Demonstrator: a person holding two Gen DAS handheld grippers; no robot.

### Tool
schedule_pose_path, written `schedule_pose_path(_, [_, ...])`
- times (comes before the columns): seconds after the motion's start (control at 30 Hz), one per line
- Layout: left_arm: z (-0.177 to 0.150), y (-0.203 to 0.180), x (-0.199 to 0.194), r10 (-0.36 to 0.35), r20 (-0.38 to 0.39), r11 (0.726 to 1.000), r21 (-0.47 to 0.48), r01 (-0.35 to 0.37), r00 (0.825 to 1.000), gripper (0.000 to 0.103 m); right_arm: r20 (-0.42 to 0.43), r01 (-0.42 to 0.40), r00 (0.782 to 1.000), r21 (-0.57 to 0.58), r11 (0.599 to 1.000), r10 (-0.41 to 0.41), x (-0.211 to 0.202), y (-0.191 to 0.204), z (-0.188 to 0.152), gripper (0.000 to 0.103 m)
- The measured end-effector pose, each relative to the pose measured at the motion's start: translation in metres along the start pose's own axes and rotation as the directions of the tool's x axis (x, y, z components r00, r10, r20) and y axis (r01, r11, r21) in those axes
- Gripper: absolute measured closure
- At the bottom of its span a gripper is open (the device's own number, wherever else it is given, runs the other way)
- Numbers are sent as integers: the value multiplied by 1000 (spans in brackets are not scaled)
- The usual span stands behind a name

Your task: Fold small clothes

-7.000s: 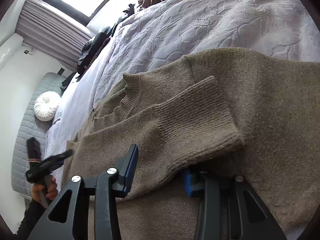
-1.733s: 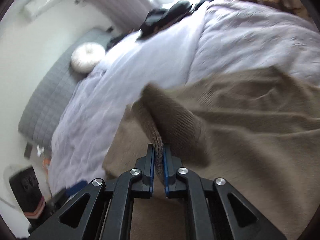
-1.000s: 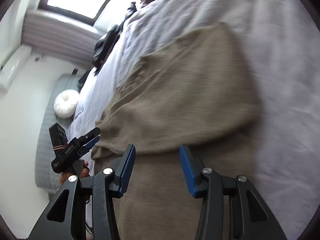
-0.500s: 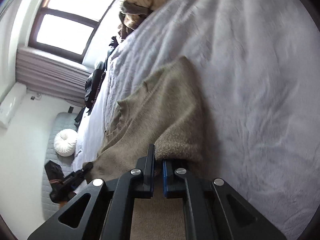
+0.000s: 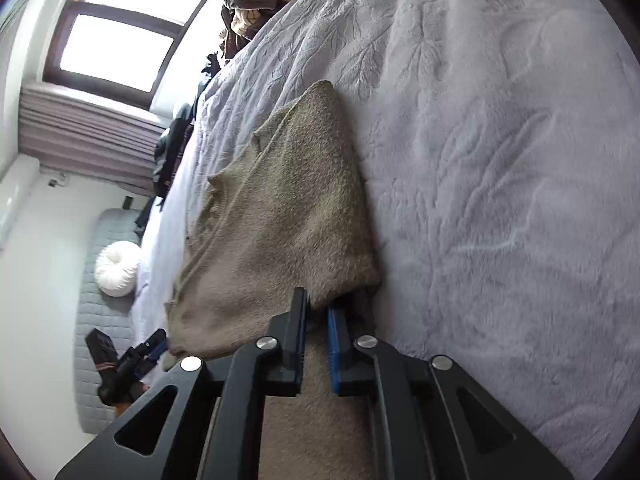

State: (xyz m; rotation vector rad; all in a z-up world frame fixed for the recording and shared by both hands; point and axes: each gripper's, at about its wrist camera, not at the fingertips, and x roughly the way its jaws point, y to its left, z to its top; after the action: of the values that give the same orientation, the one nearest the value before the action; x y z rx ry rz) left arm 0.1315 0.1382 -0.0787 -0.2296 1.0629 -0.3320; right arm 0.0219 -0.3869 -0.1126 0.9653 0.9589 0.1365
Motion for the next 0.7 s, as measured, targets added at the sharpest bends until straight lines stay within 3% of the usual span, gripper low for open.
schedule_pose_path(0.1, [-3, -3, 5, -71, -40, 997, -19, 70, 997, 23, 6, -4, 1000, 4, 1000, 4, 2, 0, -2, 79])
schedule_pose_path(0.17, [-6, -12, 9, -70, -52, 998, 1, 71, 996, 26, 12, -2, 1000, 4, 1000, 2, 6, 3, -1, 79])
schedule_pose_path(0.23, [-8, -23, 13, -52, -62, 998, 45, 55, 997, 69, 18, 9, 1000, 2, 1000, -9, 10, 4, 0, 79])
schedule_pose_path(0.27, [-9, -27, 16, -51, -78, 997, 54, 55, 996, 96, 21, 23, 1000, -3, 1000, -23, 9, 4, 0, 83])
schedule_pose_path(0.3, [-9, -29, 17, -47, -90, 997, 54, 52, 995, 96, 25, 57, 998, -14, 998, -56, 9, 6, 0, 97])
schedule_pose_path(0.5, [-24, -28, 12, -24, -80, 996, 85, 31, 997, 97, 53, 135, 990, -123, 983, -130, 6, 16, 5, 97])
schedule_pose_path(0.7, [-32, -25, 8, 0, -55, 998, 59, 3, 998, 96, 36, 125, 992, -98, 987, -122, -1, 1, 0, 99])
